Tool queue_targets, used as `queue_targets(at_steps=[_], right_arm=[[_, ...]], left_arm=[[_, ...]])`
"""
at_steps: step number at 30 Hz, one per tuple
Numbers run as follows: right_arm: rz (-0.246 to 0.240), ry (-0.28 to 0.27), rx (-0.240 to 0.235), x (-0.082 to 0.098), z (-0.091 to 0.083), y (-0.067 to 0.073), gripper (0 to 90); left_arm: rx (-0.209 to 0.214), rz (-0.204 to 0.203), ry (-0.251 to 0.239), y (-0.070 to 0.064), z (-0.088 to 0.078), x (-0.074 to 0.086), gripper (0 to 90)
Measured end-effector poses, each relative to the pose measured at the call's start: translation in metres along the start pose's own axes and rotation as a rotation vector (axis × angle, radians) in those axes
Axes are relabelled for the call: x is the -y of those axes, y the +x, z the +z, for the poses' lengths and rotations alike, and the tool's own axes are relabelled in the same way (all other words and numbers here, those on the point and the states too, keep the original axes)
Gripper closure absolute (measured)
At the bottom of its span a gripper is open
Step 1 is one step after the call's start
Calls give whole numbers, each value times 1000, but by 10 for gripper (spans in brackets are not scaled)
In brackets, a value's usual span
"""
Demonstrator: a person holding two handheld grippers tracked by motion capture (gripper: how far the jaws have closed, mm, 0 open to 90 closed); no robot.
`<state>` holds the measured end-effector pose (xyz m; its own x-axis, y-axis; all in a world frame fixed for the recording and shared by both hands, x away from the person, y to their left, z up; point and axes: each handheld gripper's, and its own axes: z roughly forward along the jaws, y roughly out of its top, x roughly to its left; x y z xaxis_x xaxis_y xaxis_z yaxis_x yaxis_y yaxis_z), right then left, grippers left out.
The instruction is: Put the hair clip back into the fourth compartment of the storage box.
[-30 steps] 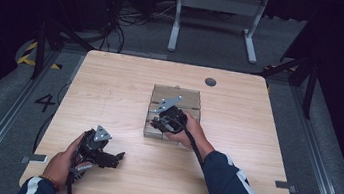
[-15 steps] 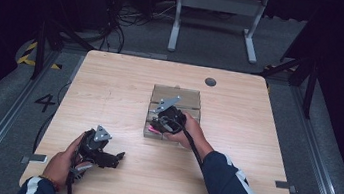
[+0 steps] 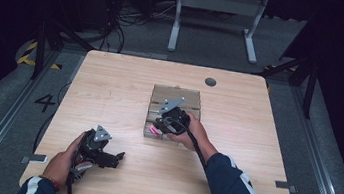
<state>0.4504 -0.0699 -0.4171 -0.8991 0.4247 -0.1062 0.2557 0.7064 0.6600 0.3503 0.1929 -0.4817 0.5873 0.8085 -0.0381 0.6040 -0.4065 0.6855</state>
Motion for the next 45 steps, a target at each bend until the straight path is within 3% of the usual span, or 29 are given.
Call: queue_targets(at_steps=[11,16,31,40,41,45], right_arm=[[-11,0,41,11,-21,-2,708],[-4,26,45,16,-29,-5,639],[18,63,126,30,-53,-11,425],[25,63,148,38,-63,-11,375],[28,62,168,41,-69,-10,376],[22,57,162,45,-75,-10,377]], left_arm=[[-3,0,-3,0,0,0,1],[-1,1,1,0,0,0,1],[0,1,0,0,0,0,1],[0,1,1,0,0,0,1],[-1,1,0,0,0,0,1],[-1,1,0,0,0,0,1]])
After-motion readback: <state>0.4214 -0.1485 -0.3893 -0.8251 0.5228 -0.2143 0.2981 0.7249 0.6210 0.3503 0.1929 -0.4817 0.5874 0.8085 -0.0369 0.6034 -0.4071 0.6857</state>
